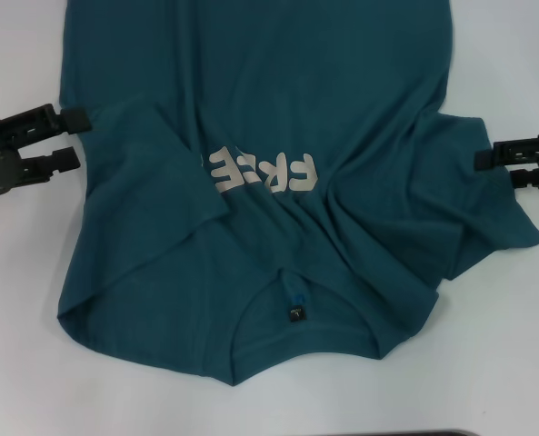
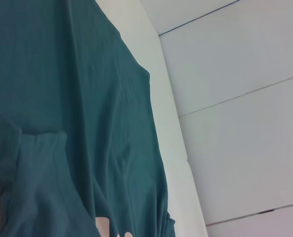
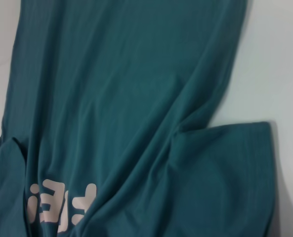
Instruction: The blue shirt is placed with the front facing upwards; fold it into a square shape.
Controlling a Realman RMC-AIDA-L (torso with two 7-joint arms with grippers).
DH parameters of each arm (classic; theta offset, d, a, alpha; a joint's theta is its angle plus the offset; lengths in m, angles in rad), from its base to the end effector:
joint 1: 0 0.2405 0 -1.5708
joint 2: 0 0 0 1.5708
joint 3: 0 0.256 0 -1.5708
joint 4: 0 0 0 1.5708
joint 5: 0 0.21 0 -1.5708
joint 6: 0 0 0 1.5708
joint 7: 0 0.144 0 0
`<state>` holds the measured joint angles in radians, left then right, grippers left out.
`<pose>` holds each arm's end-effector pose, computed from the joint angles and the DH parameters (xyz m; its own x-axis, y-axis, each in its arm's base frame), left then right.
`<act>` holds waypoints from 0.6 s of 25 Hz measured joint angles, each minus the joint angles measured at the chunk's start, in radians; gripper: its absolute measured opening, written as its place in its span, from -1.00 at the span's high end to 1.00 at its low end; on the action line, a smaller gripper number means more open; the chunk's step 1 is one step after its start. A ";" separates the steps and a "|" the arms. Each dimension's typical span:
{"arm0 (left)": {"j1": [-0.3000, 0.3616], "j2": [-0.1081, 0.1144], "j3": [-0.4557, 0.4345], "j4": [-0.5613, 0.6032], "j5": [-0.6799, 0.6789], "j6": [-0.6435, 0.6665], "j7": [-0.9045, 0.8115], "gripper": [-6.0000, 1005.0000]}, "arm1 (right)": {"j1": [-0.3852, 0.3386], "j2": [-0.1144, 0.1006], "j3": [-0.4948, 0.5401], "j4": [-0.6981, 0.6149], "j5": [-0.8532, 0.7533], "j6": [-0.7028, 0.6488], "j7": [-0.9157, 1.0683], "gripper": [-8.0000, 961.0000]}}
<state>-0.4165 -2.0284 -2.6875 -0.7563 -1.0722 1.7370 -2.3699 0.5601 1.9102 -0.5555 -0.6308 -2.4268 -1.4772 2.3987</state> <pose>-0.3065 0.2957 0.0611 -0.0374 0.8731 0.4861 0.9216 -0.1580 0.3546 0.3415 0.3360 0.0627 0.0736 -0.9392 -0.3355 -0.9963 -0.0539 -0.0675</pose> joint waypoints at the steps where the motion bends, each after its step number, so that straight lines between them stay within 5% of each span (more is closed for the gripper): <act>1: 0.001 0.000 0.000 0.000 0.000 -0.001 0.000 -0.89 | 0.002 0.003 0.000 0.000 0.000 0.003 0.000 -0.73; 15: 0.001 0.001 0.000 0.000 0.000 0.000 -0.003 -0.89 | 0.033 0.017 -0.019 0.003 0.008 -0.012 -0.011 -0.69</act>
<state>-0.4152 -2.0279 -2.6875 -0.7563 -1.0722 1.7370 -2.3727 0.5928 1.9276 -0.5741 -0.6275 -2.4189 -1.4889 2.3875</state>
